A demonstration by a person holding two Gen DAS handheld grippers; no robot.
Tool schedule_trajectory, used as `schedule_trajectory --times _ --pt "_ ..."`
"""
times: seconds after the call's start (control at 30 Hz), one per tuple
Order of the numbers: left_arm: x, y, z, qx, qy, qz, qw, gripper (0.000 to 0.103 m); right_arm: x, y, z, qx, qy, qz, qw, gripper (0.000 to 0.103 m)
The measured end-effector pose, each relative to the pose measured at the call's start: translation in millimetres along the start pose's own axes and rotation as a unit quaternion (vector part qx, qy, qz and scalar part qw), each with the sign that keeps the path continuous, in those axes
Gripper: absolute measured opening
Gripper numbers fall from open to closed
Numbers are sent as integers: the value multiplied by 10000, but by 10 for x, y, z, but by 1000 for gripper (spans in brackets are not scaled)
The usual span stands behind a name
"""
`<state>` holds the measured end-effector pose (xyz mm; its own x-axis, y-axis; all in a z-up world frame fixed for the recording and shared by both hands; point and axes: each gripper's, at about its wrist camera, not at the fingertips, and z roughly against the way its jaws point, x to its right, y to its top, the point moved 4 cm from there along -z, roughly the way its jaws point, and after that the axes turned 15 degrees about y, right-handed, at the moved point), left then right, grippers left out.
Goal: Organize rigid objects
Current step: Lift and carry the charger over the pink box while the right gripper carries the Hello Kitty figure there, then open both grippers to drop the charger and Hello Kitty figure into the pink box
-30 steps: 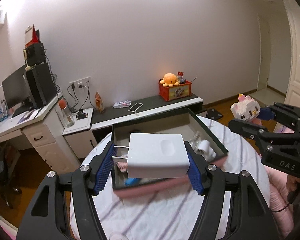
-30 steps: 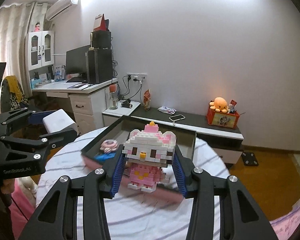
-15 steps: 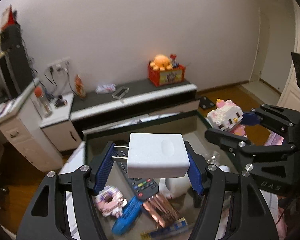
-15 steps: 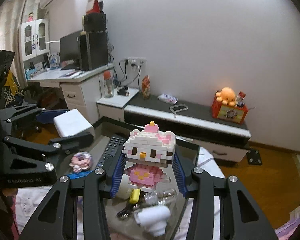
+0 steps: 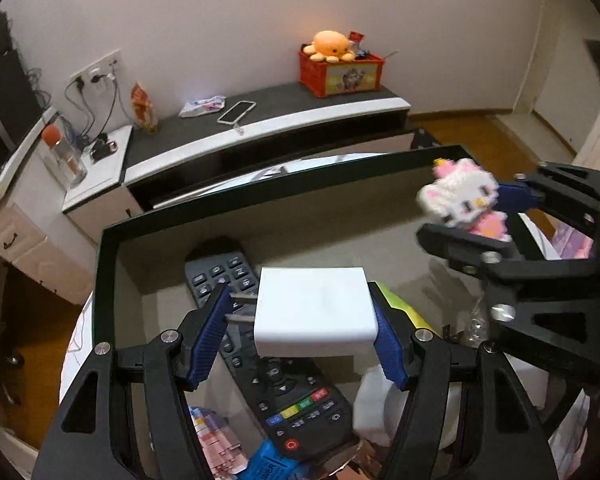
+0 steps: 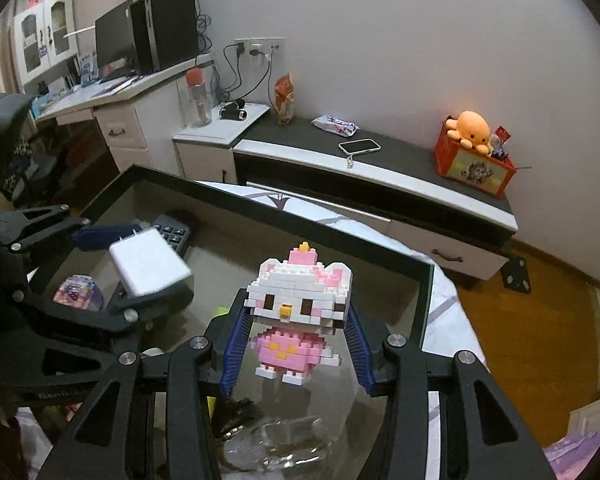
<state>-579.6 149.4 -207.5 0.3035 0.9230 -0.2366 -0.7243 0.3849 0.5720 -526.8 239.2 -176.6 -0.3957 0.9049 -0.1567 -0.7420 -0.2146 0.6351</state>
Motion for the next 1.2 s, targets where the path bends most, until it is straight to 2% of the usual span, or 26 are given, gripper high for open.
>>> schedule_trajectory --times 0.13,0.5,0.57,0.63,0.73,0.8,0.93,1.07,1.2 --pt "29 1 3 -78 18 -5 10000 67 40 -10 -91 -296 -80 -51 9995 46" --pt "-1 8 -51 -271 37 35 9996 69 95 4 -152 -474 11 -123 9988 46" --pt "-10 -1 -81 -372 97 60 9992 72 104 9 -169 -516 23 -144 9986 46" --pt "-44 -8 -115 -470 143 149 9987 82 111 8 -197 -609 -20 -148 9980 46" --pt "-86 -24 -139 -563 83 280 9980 84 116 4 -205 -617 -28 -189 9979 47" --pt "-110 -22 -137 -547 85 319 9980 86 119 2 -193 -585 -38 -222 9980 50" --pt "-169 -30 -86 -450 79 425 9981 91 146 5 -159 -495 -217 -300 9981 66" --pt "-264 -24 63 -149 249 562 9980 100 177 22 -80 -284 -244 -424 9984 81" --pt "-305 -65 256 82 213 576 9981 103 140 20 26 -28 -104 -532 9985 83"
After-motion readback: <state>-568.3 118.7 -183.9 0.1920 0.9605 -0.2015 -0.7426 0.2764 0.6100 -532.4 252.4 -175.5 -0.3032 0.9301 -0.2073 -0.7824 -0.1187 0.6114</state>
